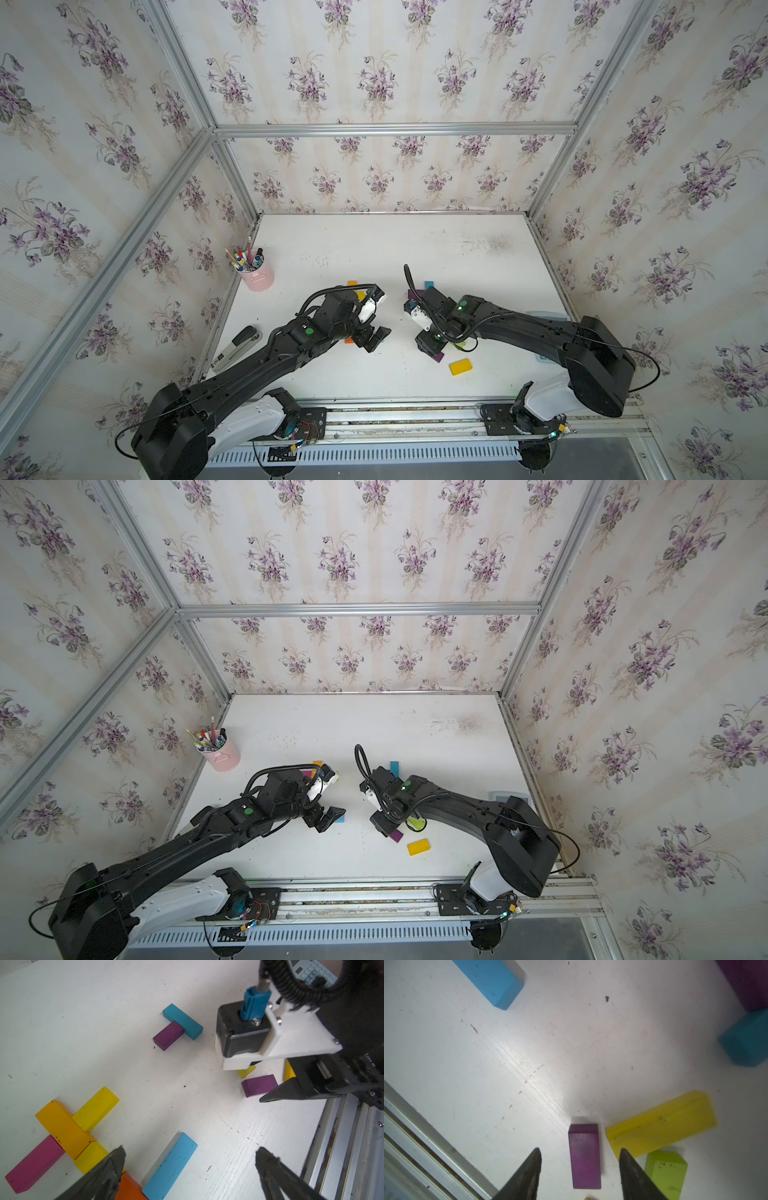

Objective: Assemble the letter t with building blocks
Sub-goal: Pick up the building block from the center of the board.

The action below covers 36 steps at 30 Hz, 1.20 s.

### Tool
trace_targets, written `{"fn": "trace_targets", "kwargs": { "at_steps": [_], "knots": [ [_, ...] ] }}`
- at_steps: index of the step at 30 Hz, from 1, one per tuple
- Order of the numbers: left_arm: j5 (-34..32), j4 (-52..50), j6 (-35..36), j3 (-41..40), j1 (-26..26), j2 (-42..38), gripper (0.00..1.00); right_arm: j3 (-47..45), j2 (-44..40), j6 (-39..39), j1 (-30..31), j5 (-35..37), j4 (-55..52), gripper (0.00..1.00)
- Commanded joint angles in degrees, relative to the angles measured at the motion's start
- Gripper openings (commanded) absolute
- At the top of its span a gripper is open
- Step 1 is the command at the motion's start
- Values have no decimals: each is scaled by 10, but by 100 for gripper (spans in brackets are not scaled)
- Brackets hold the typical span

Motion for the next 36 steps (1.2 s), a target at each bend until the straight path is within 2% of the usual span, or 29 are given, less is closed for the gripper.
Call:
{"fn": "trace_targets", "kwargs": {
  "at_steps": [1, 7, 14, 25, 32, 36],
  "knots": [
    [13, 12, -5, 3, 0, 2, 100, 2, 3, 52, 12, 60, -7, 61],
    [13, 11, -8, -3, -1, -4, 100, 44, 79, 114, 15, 31, -24, 59],
    [8, 12, -7, -4, 0, -13, 100, -19, 8, 181, 17, 62, -1, 59],
    [15, 7, -13, -4, 0, -16, 100, -73, 2, 190, 17, 58, 28, 59],
    [14, 5, -16, 2, 0, -14, 100, -81, 3, 180, 18, 46, 52, 48],
    [12, 3, -16, 6, 0, -11, 100, -85, 10, 179, 22, 45, 62, 46]
  ]
}}
